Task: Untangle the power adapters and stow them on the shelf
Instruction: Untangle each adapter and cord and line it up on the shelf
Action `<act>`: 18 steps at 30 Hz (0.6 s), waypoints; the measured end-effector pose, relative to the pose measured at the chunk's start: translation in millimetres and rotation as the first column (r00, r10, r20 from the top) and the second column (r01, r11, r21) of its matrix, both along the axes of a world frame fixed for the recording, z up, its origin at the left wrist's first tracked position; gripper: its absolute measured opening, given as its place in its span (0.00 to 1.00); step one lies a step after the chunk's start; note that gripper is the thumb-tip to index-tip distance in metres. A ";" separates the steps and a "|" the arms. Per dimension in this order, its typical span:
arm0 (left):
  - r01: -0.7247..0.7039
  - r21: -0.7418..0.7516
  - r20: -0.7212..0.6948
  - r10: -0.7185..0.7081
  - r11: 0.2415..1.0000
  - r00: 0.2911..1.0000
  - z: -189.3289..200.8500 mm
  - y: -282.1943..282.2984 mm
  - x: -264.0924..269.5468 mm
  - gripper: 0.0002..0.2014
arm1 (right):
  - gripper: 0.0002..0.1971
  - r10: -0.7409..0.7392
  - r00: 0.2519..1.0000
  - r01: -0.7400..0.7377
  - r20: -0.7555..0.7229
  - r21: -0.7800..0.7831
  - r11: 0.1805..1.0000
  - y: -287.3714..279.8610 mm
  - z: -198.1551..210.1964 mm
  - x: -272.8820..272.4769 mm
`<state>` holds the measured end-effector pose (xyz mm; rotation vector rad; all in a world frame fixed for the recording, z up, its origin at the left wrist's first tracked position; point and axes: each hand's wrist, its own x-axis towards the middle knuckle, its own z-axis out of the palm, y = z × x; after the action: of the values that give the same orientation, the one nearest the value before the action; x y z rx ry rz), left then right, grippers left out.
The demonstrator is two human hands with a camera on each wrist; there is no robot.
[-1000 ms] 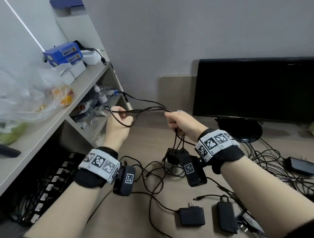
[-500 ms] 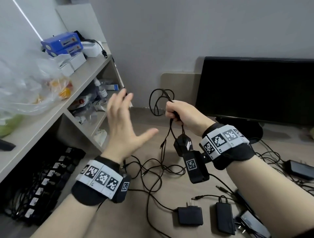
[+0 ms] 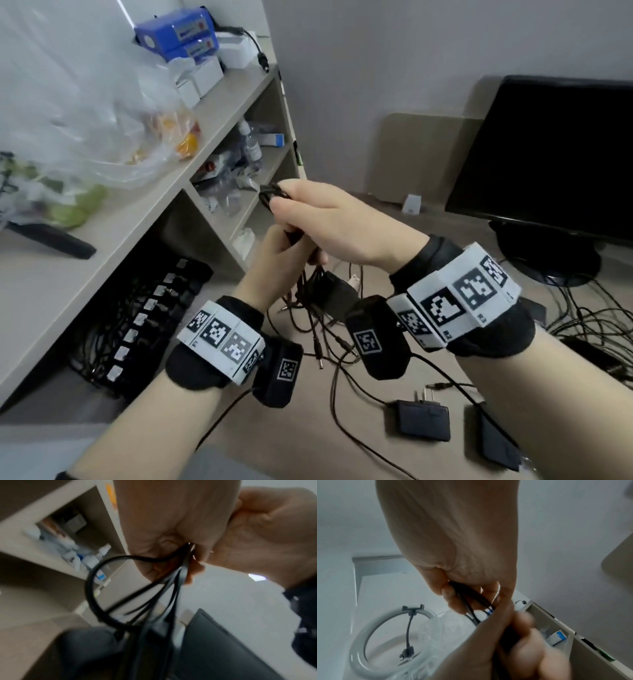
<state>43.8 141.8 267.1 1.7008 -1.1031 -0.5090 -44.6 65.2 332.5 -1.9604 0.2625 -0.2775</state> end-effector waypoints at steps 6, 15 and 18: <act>-0.055 0.017 -0.331 0.057 0.998 0.942 -12.8 17.1 33.0 0.23 | 0.16 -0.058 0.997 0.023 0.055 0.493 0.869 -14.6 -53.1 27.4; -0.160 -0.043 -0.366 0.133 0.986 0.921 -20.9 30.7 65.4 0.19 | 0.23 0.156 0.936 0.268 -0.317 0.925 0.270 23.1 -190.9 48.8; -0.200 -0.071 -0.407 0.154 0.977 0.900 -27.0 34.2 74.1 0.20 | 0.33 0.167 0.960 0.210 -0.226 0.972 0.108 22.7 -207.0 53.5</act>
<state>117.8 176.0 240.1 1.4956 -0.6604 -0.6334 8.9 87.9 125.5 -0.5255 0.5068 0.1986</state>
